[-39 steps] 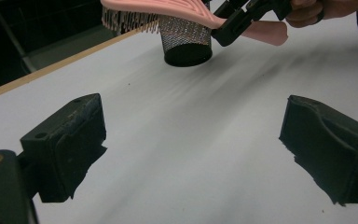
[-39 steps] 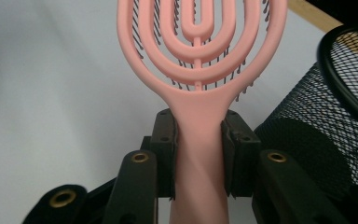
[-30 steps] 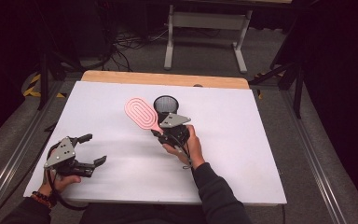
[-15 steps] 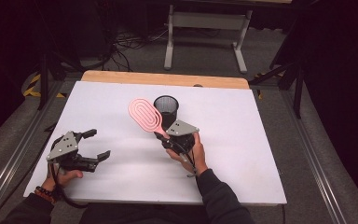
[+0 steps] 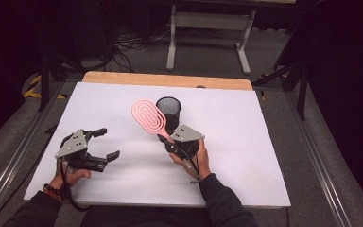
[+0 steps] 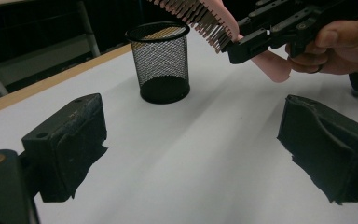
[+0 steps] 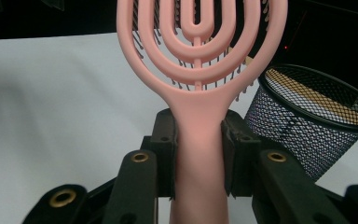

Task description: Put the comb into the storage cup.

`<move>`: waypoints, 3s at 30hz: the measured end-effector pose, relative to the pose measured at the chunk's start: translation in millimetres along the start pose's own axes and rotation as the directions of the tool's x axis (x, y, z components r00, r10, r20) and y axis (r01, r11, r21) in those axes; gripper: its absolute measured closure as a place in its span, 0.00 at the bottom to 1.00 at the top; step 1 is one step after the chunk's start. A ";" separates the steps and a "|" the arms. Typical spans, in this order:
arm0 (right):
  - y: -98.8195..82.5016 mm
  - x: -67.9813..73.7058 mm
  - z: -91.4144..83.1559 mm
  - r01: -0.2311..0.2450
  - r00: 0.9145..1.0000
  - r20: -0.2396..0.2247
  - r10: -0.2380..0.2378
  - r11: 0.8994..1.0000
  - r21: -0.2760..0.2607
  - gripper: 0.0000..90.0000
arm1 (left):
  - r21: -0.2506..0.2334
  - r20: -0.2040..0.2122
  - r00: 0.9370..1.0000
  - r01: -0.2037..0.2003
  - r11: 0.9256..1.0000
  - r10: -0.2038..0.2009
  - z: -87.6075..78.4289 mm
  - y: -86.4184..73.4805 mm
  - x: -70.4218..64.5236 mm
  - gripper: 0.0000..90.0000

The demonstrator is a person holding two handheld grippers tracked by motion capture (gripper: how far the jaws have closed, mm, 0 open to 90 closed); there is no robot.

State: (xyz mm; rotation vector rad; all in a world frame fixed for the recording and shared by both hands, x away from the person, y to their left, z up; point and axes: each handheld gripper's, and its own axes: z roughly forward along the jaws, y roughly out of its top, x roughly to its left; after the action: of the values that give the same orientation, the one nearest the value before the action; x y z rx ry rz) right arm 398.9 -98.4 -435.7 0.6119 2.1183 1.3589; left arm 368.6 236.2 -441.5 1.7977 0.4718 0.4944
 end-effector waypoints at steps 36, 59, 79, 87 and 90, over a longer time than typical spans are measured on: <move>-8.2 22.7 -43.3 0.076 0.990 0.124 -0.060 0.989 -0.129 0.77 | -0.140 0.199 0.960 0.226 0.964 -0.196 94.5 71.0 -37.3 0.29; -7.7 17.1 -41.4 0.065 0.985 0.166 -0.048 0.992 -0.104 0.70 | -0.174 0.213 0.950 0.265 0.948 -0.226 115.3 93.9 -43.6 0.69; -18.0 0.5 -83.3 0.043 0.984 0.177 -0.021 0.991 -0.123 0.40 | -0.177 0.112 0.984 0.157 0.972 -0.138 111.8 111.4 -36.0 0.69; -32.2 -16.0 -104.9 0.016 0.980 0.198 0.010 0.991 -0.133 0.29 | -0.189 0.089 0.988 0.140 0.972 -0.125 104.3 115.3 -31.1 0.69; -40.3 -19.0 -110.5 0.018 0.969 0.246 0.017 0.990 -0.141 0.28 | -0.195 0.082 0.989 0.140 0.971 -0.126 101.9 116.3 -28.2 0.69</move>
State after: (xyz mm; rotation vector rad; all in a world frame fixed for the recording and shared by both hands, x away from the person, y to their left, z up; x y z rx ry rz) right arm 337.0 -200.1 -431.2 0.6838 1.8080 1.3443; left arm 409.4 109.2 -358.4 1.5732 0.4735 0.3714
